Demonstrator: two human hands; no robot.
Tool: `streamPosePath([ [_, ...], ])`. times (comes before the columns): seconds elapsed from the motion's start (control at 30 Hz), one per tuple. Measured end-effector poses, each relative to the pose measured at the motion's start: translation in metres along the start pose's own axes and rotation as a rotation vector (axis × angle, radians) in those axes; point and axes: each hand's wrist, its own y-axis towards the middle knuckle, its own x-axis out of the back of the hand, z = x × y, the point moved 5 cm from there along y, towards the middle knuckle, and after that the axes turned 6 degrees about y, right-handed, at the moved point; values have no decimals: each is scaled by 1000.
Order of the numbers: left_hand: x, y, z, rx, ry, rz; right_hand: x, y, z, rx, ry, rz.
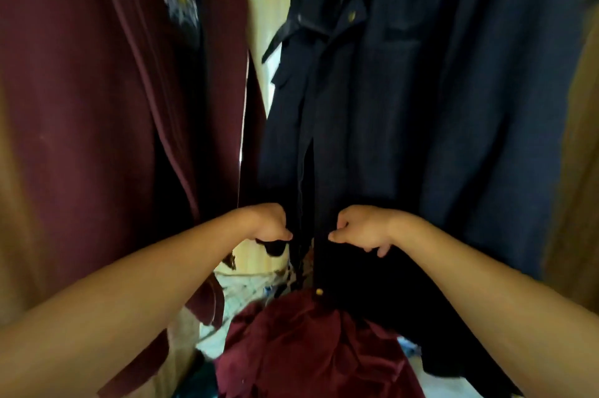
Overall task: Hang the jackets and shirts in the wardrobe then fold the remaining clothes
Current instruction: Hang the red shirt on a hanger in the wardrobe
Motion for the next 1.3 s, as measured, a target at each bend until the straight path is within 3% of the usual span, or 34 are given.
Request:
streamPosePath([
  [0.4, 222, -79, -59, -36, 44, -243, 200, -83, 64, 130, -207, -433],
  [0.77, 315, -105, -112, -121, -6, -434, 294, -149, 93, 223, -371, -861],
  [0.9, 329, -107, -132, -165, -30, -496, 333, -190, 91, 242, -503, -1214],
  [0.97, 334, -109, -139, -183, -31, -526, 355, -212, 75, 102, -598, -1390],
  [1.0, 336, -108, -142, -190, -37, -539, 365, -219, 62, -13, -601, -1406],
  [1.07, 338, -106, -147, -197, -56, -559, 377, -221, 35, -185, -526, -1276],
  [1.13, 337, -104, -151, -200, -65, -568, 375, -210, 14, -199, -394, -1078],
  [1.2, 337, -102, -155, -207, -76, -580, 369, -201, 2, -167, -305, -999],
  [1.3, 337, -101, -158, -221, -100, -620, 370, -204, -12, -154, -212, -1115],
])
